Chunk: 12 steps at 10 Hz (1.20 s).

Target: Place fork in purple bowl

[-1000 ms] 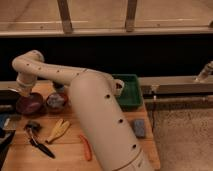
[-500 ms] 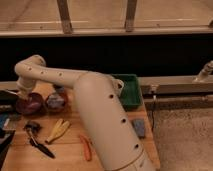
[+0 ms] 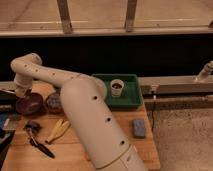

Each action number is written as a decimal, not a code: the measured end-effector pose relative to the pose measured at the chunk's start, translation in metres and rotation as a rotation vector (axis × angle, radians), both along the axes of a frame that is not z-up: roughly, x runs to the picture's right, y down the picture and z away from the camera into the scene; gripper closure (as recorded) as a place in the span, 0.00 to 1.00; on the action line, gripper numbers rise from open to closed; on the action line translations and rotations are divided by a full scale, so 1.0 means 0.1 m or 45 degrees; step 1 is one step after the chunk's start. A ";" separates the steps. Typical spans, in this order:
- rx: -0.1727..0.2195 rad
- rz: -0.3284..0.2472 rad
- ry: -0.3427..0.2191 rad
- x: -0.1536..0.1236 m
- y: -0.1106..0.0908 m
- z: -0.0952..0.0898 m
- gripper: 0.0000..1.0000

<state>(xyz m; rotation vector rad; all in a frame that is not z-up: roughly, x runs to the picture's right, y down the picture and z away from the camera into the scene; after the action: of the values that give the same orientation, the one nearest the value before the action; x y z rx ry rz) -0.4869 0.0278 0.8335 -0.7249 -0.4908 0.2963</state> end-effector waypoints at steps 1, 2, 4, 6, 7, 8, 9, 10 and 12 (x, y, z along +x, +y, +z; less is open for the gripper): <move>-0.024 0.001 0.001 -0.02 0.03 0.05 1.00; -0.055 0.010 0.006 -0.02 0.08 0.15 1.00; -0.100 0.031 0.014 0.05 0.07 0.26 1.00; -0.133 0.030 0.014 0.08 0.11 0.32 0.98; -0.149 0.027 0.008 0.09 0.13 0.32 0.90; -0.154 0.028 0.007 0.13 0.11 0.32 0.81; -0.153 0.029 0.008 0.14 0.11 0.33 0.81; -0.154 0.027 0.006 0.12 0.12 0.32 0.82; -0.155 0.026 0.004 0.11 0.12 0.31 0.70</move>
<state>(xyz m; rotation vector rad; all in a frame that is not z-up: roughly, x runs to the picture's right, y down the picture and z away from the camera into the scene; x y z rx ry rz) -0.4756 0.0401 0.8647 -0.8378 -0.4803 0.3485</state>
